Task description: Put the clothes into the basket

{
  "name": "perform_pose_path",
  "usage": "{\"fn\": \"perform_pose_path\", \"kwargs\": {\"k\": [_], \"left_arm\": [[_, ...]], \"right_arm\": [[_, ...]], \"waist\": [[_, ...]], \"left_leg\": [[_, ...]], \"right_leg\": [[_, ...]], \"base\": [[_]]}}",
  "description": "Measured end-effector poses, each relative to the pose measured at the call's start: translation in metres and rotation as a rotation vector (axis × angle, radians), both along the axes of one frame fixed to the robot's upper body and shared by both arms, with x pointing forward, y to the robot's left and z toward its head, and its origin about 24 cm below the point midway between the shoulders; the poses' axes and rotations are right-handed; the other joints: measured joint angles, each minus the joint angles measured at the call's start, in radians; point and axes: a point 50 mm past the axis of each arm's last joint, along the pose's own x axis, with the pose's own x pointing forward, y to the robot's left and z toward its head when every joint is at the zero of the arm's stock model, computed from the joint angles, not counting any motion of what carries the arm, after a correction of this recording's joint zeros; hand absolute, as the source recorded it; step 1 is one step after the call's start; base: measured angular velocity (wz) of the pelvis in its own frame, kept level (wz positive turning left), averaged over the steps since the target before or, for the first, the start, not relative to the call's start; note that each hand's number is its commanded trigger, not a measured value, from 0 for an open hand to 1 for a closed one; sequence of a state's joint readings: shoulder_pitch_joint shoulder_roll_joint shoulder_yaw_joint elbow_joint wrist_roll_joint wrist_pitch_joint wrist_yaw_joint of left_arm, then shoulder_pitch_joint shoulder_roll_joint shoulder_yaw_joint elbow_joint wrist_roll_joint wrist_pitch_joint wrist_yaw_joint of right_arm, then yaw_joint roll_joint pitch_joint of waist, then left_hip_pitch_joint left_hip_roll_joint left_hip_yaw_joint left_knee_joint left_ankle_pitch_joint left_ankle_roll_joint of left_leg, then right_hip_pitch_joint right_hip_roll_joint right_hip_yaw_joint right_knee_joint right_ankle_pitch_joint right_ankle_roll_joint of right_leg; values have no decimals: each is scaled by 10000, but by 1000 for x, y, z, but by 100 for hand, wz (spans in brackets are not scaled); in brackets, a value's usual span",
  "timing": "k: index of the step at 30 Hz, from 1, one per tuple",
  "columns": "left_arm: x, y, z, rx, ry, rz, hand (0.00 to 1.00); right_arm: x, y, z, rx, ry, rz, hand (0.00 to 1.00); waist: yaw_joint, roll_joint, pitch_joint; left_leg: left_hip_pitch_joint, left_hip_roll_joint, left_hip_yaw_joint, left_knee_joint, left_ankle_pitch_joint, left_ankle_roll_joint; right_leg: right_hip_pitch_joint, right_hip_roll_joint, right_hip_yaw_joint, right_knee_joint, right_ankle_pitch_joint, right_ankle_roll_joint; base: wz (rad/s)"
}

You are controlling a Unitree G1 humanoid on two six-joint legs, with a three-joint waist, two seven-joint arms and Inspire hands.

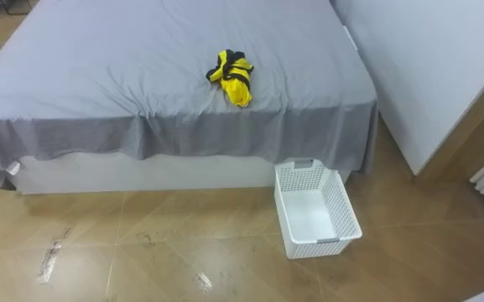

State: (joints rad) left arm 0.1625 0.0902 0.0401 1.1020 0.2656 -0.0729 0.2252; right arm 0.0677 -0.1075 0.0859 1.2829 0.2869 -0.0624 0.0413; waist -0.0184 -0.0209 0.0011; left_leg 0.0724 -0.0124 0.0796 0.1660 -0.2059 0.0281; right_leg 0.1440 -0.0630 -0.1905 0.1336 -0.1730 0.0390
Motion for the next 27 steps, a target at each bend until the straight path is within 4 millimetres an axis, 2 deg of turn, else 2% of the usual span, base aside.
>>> {"fn": "perform_pose_path", "kwargs": {"k": [8,18,23,25,26,27], "left_arm": [[-3,2,0,47,36,183,0],[-4,2,0,43,69,218,0],[-8,3,-1,-66,90,586,0],[-8,3,-1,-140,57,798,0],[-7,2,-1,-229,-11,1018,0],[-7,3,-1,-317,-84,1308,0]], "right_arm": [[-2,1,0,324,58,-133,0],[-6,0,-1,383,191,-528,0],[-7,1,-1,533,246,-779,0],[-7,1,-1,560,230,-786,0],[-5,1,-1,561,222,-764,0],[-6,1,-1,573,233,-788,0]], "waist": [[-8,-83,-13],[-18,-87,-12],[-26,-105,-2],[-33,-161,46],[-28,-81,0],[-16,-115,27]], "left_leg": [[29,-1,-8,-35,-1,1],[66,-1,-1,-38,-1,1],[115,13,0,-19,-4,0],[73,26,-10,23,-9,1],[-2,74,-6,161,-77,-3],[-130,214,4,474,-217,-39]], "right_leg": [[10,0,-9,1,0,0],[41,-5,-8,7,0,0],[87,13,8,0,0,0],[63,17,-4,4,-1,1],[-39,48,16,32,-9,-3],[-63,101,17,67,-40,-37]], "base": [[0],[0],[0],[0],[-3],[-6]]}}
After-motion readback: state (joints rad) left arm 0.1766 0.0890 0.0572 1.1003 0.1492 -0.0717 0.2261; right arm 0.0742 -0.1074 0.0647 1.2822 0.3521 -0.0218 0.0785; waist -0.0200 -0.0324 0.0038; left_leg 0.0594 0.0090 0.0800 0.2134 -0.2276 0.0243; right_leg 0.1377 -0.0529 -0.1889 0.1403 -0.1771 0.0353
